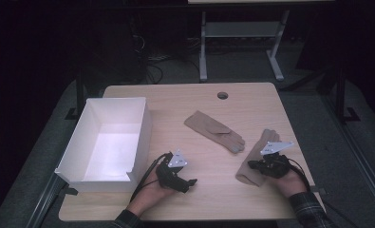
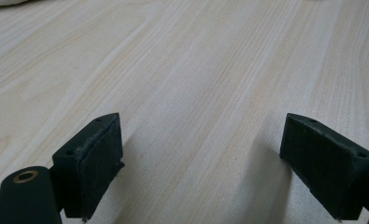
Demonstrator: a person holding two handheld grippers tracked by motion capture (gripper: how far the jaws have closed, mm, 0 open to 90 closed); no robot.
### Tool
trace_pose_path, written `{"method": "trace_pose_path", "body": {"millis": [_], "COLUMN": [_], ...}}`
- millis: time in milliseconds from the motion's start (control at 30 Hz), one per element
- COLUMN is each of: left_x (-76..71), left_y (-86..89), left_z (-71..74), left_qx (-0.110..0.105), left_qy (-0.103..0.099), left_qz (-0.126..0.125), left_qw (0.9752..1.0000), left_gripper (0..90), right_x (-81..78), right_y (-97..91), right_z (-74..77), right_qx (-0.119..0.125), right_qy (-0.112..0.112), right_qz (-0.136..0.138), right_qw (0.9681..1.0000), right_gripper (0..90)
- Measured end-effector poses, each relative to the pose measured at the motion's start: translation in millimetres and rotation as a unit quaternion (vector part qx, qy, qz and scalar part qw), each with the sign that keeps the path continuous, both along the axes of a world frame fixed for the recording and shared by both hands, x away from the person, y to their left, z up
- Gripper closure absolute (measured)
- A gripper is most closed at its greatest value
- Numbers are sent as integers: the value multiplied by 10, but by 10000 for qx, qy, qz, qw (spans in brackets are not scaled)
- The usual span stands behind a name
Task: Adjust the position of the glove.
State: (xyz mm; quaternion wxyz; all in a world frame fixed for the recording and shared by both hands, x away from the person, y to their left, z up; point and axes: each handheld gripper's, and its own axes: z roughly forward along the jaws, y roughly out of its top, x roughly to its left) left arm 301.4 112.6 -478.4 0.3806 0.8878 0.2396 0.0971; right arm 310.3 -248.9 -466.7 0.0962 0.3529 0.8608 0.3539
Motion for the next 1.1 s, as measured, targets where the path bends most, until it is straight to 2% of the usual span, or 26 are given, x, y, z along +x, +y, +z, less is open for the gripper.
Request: {"method": "trace_pose_path", "body": {"millis": [100, 300, 600, 800, 900, 1000, 1033, 1067, 1100], "left_x": [-3, 2, 4, 3, 5, 10, 10, 7, 7], "left_y": [-4, 3, 5, 5, 6, 7, 7, 5, 5], "left_z": [-3, 2, 3, 4, 5, 6, 6, 4, 4], "left_qx": [-38, 27, 42, 42, 50, 63, 63, 51, 51], "left_qy": [6, -7, -10, -11, -24, -49, -49, -31, -31], "left_qz": [18, -19, -27, -25, -33, -53, -53, -42, -42], "left_qw": [10000, 10000, 10000, 10000, 10000, 10000, 10000, 10000, 10000], "left_gripper": [125, 125, 125, 125, 125, 125, 125, 125, 125], "right_x": [-76, -191, -356, -406, -399, -355, -355, -259, -259], "right_y": [51, 110, 109, 62, 59, 24, 24, -30, -30], "right_z": [9, 17, 26, 32, 62, 145, 145, 199, 199], "right_qx": [-28, -24, -7, -9, -18, 107, 107, 175, 175], "right_qy": [48, 88, 181, 216, 151, -29, -29, -194, -194], "right_qz": [140, 355, 493, 495, 502, 362, 362, 108, 108], "right_qw": [9999, 9993, 9986, 9985, 9986, 9993, 9993, 9996, 9996], "right_gripper": [900, 900, 900, 900, 900, 900, 900, 900, 900]}}
